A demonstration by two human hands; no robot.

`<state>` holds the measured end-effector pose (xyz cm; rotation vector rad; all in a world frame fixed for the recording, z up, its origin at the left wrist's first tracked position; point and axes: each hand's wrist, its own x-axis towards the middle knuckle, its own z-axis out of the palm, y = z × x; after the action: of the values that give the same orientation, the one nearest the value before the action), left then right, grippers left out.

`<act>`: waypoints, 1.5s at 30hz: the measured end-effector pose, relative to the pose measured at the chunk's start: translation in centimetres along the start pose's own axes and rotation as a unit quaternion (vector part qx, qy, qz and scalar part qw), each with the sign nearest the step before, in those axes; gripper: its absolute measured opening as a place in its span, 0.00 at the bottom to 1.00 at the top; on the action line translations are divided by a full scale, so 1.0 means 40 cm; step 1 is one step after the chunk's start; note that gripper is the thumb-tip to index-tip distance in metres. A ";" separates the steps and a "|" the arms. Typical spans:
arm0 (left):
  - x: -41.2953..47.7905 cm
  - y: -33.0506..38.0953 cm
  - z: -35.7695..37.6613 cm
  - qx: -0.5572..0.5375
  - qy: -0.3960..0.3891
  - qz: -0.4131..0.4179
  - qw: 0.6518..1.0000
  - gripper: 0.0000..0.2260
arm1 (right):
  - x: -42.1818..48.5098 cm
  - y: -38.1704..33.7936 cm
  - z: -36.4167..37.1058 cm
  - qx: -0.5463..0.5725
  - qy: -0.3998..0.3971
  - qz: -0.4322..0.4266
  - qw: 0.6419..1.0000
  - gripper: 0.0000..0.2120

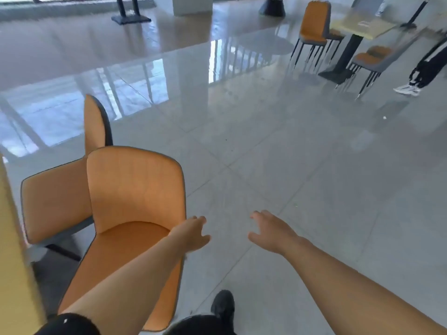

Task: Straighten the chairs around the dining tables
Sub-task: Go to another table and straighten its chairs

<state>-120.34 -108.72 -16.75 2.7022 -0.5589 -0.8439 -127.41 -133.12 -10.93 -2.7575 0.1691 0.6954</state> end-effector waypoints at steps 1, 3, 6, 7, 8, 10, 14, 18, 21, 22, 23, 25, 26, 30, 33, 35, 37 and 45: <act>0.039 0.016 -0.019 -0.007 0.000 -0.009 1.000 0.28 | 0.045 0.017 -0.034 -0.007 0.002 -0.009 1.000 0.29; 0.111 0.047 -0.057 -0.020 0.002 -0.020 1.000 0.28 | 0.129 0.051 -0.100 -0.010 0.009 -0.025 1.000 0.28; 0.208 0.082 -0.129 -0.035 0.022 -0.034 0.999 0.27 | 0.256 0.092 -0.193 -0.007 0.003 -0.043 0.999 0.29; 0.241 0.088 -0.154 -0.033 0.031 -0.041 0.998 0.27 | 0.300 0.100 -0.218 -0.004 0.001 -0.050 0.999 0.29; 0.275 0.091 -0.181 -0.030 0.038 -0.046 0.998 0.27 | 0.347 0.107 -0.241 -0.005 -0.001 -0.060 0.998 0.29; 0.339 0.092 -0.230 -0.042 0.049 -0.065 0.996 0.27 | 0.444 0.112 -0.281 -0.009 -0.010 -0.085 0.996 0.29; 0.465 0.081 -0.306 -0.080 0.072 -0.127 0.986 0.27 | 0.650 0.107 -0.359 -0.042 -0.059 -0.146 0.987 0.30; 0.566 0.052 -0.385 -0.117 0.109 -0.210 0.964 0.27 | 0.844 0.068 -0.444 -0.080 -0.079 -0.213 0.971 0.30; 0.613 0.037 -0.430 -0.149 0.122 -0.279 0.941 0.28 | 0.958 -0.002 -0.507 -0.102 -0.106 -0.265 0.953 0.30; 0.630 0.028 -0.448 -0.154 0.135 -0.304 0.931 0.28 | 1.002 -0.034 -0.528 -0.114 -0.114 -0.289 0.944 0.30; 0.644 0.018 -0.465 -0.167 0.149 -0.328 0.918 0.28 | 1.042 -0.070 -0.546 -0.125 -0.122 -0.311 0.934 0.30; 0.655 -0.002 -0.497 -0.197 0.179 -0.371 0.890 0.28 | 1.112 -0.147 -0.572 -0.149 -0.131 -0.355 0.914 0.30; 0.654 -0.016 -0.507 -0.216 0.194 -0.388 0.874 0.28 | 1.137 -0.186 -0.577 -0.162 -0.136 -0.379 0.901 0.30; 0.614 -0.094 -0.532 -0.287 0.264 -0.456 0.800 0.29 | 1.205 -0.362 -0.562 -0.211 -0.171 -0.457 0.847 0.31; 0.581 -0.181 -0.544 -0.298 0.299 -0.493 0.761 0.25 | 1.250 -0.506 -0.530 -0.238 -0.178 -0.507 0.809 0.31; 0.561 -0.232 -0.553 -0.311 0.319 -0.510 0.736 0.21 | 1.271 -0.593 -0.510 -0.257 -0.182 -0.537 0.782 0.31; 0.545 -0.265 -0.568 -0.329 0.340 -0.529 0.704 0.17 | 1.284 -0.676 -0.495 -0.274 -0.185 -0.569 0.753 0.31; 0.546 -0.309 -0.584 -0.336 0.389 -0.616 0.597 0.14 | 1.314 -0.958 -0.460 -0.289 -0.199 -0.694 0.629 0.28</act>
<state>-86.56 -104.15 -13.08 1.9860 1.6179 0.1195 -66.14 -104.55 -11.06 -2.0078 -2.2912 0.8129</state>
